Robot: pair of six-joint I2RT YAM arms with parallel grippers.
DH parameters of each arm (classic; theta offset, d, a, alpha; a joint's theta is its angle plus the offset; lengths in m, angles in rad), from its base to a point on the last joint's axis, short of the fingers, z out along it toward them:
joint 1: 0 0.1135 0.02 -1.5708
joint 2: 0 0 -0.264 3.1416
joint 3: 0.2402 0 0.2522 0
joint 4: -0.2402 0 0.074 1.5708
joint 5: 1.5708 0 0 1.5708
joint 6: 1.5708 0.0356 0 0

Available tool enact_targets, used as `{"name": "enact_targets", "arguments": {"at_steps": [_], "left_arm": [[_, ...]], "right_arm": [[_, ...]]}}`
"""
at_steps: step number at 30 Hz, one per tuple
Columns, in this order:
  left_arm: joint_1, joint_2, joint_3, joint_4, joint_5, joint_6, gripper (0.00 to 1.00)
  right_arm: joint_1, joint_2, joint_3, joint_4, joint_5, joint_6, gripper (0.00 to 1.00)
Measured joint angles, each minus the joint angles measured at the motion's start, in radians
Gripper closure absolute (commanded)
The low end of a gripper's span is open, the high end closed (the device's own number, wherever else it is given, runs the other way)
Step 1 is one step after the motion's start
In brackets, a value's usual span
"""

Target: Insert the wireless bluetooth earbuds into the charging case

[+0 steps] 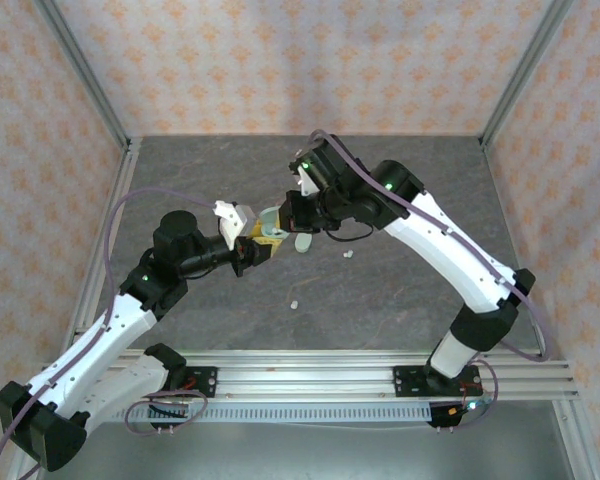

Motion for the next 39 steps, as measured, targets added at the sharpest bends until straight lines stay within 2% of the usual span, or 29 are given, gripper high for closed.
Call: {"name": "enact_targets", "arguments": {"at_steps": [19, 39], "left_arm": [[0.000, 0.000, 0.000, -0.008, -0.005, 0.001, 0.78], [0.000, 0.000, 0.000, -0.026, -0.022, 0.008, 0.78]], "right_arm": [[0.017, 0.065, 0.055, -0.029, 0.000, -0.019, 0.91], [0.018, 0.111, 0.098, -0.045, -0.004, -0.032, 0.78]]}}
